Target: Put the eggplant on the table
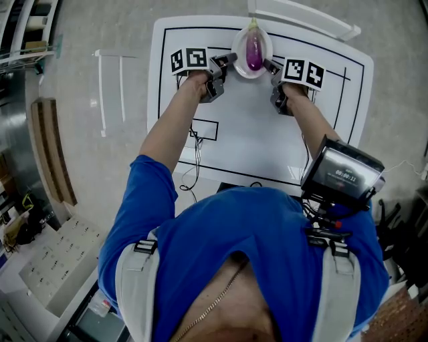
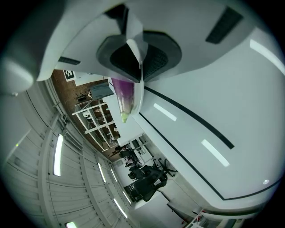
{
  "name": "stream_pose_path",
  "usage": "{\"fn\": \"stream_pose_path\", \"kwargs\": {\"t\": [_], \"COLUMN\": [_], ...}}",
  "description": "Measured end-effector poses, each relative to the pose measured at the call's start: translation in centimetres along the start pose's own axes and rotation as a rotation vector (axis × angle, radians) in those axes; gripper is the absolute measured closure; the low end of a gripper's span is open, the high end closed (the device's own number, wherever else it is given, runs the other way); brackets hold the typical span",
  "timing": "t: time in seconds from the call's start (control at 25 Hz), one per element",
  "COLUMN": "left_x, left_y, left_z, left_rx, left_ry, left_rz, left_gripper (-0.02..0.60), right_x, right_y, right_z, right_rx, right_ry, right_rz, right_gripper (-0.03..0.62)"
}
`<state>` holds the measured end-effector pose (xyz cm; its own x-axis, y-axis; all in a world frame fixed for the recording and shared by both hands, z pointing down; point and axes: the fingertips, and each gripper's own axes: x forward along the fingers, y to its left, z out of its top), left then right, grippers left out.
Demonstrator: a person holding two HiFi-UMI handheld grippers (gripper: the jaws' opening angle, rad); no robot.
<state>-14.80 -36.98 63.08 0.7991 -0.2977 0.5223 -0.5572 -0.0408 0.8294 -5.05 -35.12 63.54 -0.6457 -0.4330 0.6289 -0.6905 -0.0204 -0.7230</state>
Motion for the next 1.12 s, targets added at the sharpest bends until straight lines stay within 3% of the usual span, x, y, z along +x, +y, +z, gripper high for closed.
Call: {"fn": "stream_pose_path", "kwargs": {"t": [0.96, 1.12], "left_x": [0.15, 0.03], "left_y": [0.21, 0.1], "left_z": [-0.07, 0.12], "left_rx": [0.037, 0.052], "left_ry": [0.011, -0.001], "left_rz": [0.031, 0.028], "left_gripper": [0.556, 0.515], "right_x": [0.25, 0.26], "right_y": [0.02, -0.03], "right_z": [0.32, 0.49], "right_rx": [-0.094, -0.101], "right_ry": [0.005, 0.0], "right_rz": [-0.058, -0.063], "right_gripper": [0.549, 0.536]}}
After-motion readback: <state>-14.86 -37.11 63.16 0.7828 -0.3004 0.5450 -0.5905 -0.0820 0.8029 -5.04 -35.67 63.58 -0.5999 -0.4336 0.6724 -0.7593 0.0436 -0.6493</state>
